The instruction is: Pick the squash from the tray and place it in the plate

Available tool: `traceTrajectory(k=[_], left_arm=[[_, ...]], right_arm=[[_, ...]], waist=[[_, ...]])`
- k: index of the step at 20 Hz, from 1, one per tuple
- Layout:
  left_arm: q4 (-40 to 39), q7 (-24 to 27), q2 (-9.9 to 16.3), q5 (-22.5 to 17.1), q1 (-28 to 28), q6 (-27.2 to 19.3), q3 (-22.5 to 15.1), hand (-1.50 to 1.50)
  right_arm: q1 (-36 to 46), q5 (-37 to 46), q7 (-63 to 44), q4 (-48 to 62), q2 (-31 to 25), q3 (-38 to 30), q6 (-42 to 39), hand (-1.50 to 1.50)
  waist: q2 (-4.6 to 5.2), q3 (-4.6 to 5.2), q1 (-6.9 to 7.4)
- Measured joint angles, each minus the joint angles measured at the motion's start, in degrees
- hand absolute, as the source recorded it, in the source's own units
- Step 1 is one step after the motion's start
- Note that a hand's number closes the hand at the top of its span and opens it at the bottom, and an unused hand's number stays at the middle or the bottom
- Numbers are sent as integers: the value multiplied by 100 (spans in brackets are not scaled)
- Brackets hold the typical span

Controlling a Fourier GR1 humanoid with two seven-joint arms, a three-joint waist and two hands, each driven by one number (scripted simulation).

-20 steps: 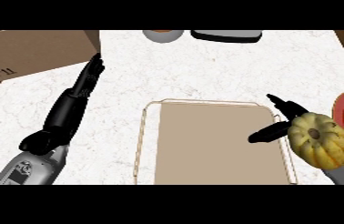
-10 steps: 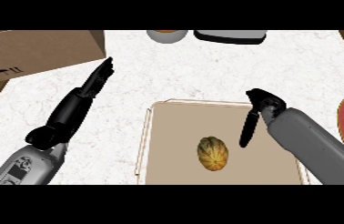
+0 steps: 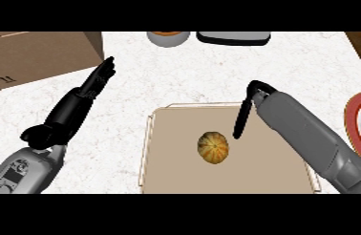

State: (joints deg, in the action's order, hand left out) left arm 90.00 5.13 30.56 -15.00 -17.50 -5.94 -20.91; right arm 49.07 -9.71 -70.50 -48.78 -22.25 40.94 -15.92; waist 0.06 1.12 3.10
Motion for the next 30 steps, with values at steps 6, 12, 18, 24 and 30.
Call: traceTrajectory(k=[6,12,18,24,30], left_arm=[[-62,22,-31,-3,15,36,25,0],[-68,-37,3,-53,-1,84,130,0],[2,-11,58,-59,179,135,201,0],[65,14,52,2,312,73,286,0],[173,-38,52,7,415,95,327,0]], right_arm=[[614,-496,-19,1174,343,95,-282,-150],[1334,-787,35,2353,696,241,-590,-150],[1913,-1041,22,3356,1054,211,-810,-150],[2104,-1169,87,4017,1355,159,-1067,-150],[2172,-1159,163,4593,1644,153,-1335,-150]], waist=[[2,5,-5],[-2,-30,-26],[-24,-50,-114],[-43,-56,-218],[-67,-45,-284]])
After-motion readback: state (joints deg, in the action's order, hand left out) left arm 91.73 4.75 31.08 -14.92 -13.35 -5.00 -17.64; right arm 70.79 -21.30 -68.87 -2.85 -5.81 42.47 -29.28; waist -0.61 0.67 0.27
